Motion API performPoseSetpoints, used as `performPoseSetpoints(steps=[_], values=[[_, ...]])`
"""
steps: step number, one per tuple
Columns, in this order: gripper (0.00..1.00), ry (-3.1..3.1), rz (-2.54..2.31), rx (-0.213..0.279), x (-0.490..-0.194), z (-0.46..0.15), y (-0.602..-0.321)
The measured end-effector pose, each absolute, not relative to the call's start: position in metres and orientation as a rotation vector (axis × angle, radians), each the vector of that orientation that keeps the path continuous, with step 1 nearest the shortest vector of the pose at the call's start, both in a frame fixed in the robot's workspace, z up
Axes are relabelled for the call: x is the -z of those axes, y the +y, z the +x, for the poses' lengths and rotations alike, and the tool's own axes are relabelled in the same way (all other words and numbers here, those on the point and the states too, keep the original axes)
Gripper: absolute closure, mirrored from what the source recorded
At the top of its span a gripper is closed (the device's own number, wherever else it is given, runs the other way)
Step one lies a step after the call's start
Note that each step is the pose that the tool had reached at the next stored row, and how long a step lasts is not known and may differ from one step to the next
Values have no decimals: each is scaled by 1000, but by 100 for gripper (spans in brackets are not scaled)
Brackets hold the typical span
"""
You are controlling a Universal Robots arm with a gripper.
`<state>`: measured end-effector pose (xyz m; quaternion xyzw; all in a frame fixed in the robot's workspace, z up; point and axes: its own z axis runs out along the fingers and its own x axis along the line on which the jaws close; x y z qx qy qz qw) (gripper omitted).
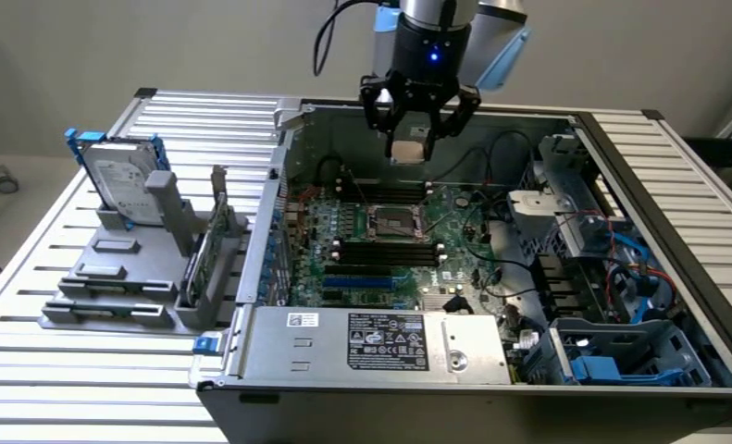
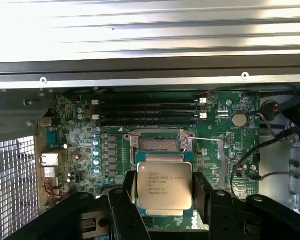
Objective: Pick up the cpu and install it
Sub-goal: 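Pick up the cpu and move it towards the insertion slot, then place the cpu into insertion slot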
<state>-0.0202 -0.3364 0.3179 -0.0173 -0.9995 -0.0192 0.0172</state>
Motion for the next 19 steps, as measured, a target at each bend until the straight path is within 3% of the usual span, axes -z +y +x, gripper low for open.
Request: performPoseSetpoints(steps=[19], values=[[45, -3106, -54, 58, -318, -20, -336]])
